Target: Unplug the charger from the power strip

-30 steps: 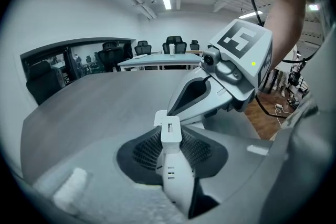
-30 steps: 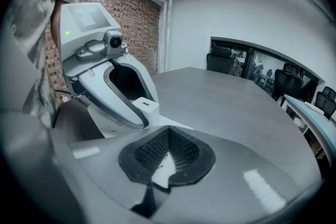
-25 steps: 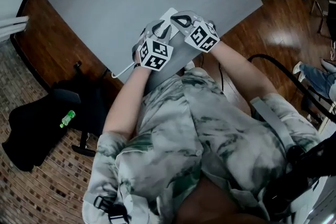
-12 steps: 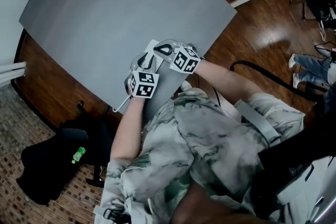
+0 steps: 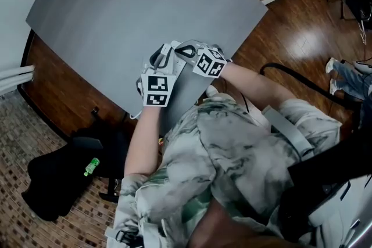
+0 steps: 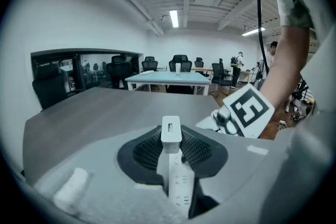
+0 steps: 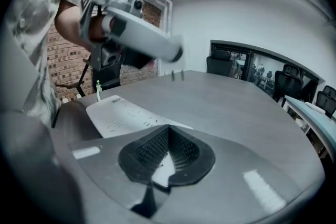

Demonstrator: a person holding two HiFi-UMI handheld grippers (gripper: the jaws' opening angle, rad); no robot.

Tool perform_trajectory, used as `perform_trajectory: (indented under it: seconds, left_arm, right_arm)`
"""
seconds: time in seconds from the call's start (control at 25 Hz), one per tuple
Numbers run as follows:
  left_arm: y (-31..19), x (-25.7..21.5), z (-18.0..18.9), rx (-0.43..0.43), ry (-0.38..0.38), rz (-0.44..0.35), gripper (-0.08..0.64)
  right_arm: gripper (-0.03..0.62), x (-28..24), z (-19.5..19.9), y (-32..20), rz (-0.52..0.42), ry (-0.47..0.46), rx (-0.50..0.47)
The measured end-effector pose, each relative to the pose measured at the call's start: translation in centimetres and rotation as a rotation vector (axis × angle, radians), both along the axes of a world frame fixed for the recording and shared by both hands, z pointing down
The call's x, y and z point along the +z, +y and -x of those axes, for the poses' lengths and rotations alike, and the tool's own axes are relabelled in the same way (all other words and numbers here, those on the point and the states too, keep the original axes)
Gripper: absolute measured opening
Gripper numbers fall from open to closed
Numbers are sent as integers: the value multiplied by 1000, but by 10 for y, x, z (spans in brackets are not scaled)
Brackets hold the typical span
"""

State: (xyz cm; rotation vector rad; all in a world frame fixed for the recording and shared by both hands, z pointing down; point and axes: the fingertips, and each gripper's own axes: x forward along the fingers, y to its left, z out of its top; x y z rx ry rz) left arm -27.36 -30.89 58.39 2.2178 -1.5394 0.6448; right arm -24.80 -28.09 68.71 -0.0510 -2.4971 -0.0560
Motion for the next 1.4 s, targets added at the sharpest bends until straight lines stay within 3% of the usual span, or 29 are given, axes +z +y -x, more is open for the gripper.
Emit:
perform_trajectory:
  seconds: [0.08, 0.24, 0.4, 0.52, 0.8, 1.2, 1.4]
  left_arm:
    - [-12, -19, 3, 37, -25, -31, 104]
    - [3, -20, 10, 45, -16, -11, 106]
    - [22, -21, 13, 0, 49, -6, 106]
    - [41, -27, 20, -35, 47, -15, 106]
    - [91, -91, 15, -149, 85, -111, 106]
    - [212, -203, -54, -330, 74, -219, 106]
    - [276, -218, -92, -336, 56, -230, 106]
  right_arm:
    - [3, 1, 0, 0, 1, 6, 5]
    - [2, 1, 2, 3, 21, 14, 0]
    - [3, 0, 0, -2, 53, 37, -6]
    - [5, -2, 3, 0, 28, 43, 6]
    - [6, -60, -3, 19, -9, -49, -24]
    - [18, -157, -91, 98, 6, -199, -150]
    - [18, -186, -133, 157, 3, -226, -193]
